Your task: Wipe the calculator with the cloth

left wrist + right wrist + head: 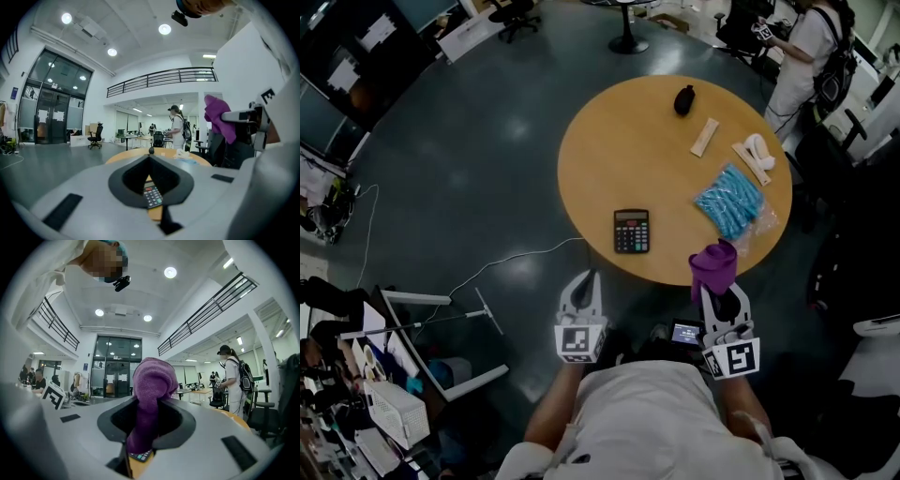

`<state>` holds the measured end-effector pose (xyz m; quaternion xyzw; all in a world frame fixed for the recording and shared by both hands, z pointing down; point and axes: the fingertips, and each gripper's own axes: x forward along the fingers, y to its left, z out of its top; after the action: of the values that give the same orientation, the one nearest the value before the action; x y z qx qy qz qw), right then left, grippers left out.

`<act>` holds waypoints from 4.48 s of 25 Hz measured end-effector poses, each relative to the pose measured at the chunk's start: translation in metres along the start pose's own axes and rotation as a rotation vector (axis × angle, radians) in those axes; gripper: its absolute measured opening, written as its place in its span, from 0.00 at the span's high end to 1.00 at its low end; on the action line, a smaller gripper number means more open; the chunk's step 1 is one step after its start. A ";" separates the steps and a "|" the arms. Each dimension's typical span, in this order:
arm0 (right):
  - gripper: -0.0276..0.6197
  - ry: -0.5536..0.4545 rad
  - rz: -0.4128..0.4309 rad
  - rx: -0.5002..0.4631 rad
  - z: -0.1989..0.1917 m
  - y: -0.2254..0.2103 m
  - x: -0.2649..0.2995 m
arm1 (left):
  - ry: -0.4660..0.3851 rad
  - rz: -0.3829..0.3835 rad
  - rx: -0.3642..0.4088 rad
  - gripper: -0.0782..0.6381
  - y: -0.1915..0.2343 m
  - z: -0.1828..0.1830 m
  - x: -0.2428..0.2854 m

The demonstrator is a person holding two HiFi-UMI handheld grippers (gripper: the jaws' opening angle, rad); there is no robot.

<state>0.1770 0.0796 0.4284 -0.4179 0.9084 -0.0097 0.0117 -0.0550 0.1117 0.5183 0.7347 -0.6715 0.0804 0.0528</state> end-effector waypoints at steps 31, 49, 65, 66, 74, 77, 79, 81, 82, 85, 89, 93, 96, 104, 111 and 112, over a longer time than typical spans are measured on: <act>0.81 0.168 -0.237 0.118 -0.048 -0.092 0.118 | 0.947 -0.986 0.231 0.65 -0.010 -0.231 0.273; 0.81 0.192 -0.102 0.155 -0.067 -0.082 0.147 | 0.678 -0.863 -0.404 0.83 -0.002 -0.169 0.212; 0.81 0.485 0.148 -0.490 -0.063 -0.042 0.250 | 0.577 -0.971 -0.405 0.83 -0.018 0.049 0.215; 0.81 0.485 0.167 -0.560 -0.060 -0.034 0.253 | 0.564 -0.973 -0.412 0.83 -0.017 0.054 0.216; 0.81 0.468 0.365 -0.848 -0.061 0.023 0.239 | 0.548 -0.965 -0.390 0.83 -0.009 0.065 0.212; 0.81 0.481 0.473 -0.997 -0.070 0.045 0.228 | 0.563 -0.967 -0.345 0.83 -0.011 0.064 0.209; 0.81 0.478 0.546 -1.062 -0.075 0.054 0.219 | 0.570 -0.967 -0.330 0.83 -0.009 0.063 0.207; 0.81 0.469 0.625 -1.097 -0.080 0.062 0.208 | 0.567 -0.958 -0.332 0.83 -0.006 0.064 0.205; 0.81 0.464 0.664 -1.114 -0.082 0.067 0.201 | 0.561 -0.952 -0.337 0.83 -0.003 0.065 0.206; 0.81 0.457 0.779 -1.183 -0.095 0.084 0.179 | 0.543 -0.941 -0.338 0.83 0.002 0.070 0.206; 0.81 0.502 0.993 -1.175 -0.120 0.097 0.140 | 0.535 -0.938 -0.313 0.83 0.007 0.072 0.205; 0.81 0.539 1.179 -1.087 -0.128 0.094 0.106 | 0.506 -0.923 -0.298 0.83 0.020 0.078 0.207; 0.81 0.452 1.096 -0.918 -0.083 0.078 0.123 | 0.525 -0.918 -0.218 0.83 0.025 0.071 0.202; 0.81 0.308 0.573 -0.991 -0.014 0.004 0.249 | 0.494 -0.980 -0.239 0.83 0.010 0.080 0.191; 0.81 0.400 0.769 -1.012 -0.081 0.048 0.195 | 0.462 -0.910 -0.251 0.83 0.027 0.077 0.187; 0.81 0.416 0.807 -1.002 -0.091 0.053 0.184 | 0.464 -0.905 -0.246 0.83 0.028 0.074 0.185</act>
<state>0.0150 -0.0250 0.5157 0.0096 0.8714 0.3374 -0.3559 -0.0641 -0.0853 0.4800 0.9027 -0.2620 0.1305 0.3155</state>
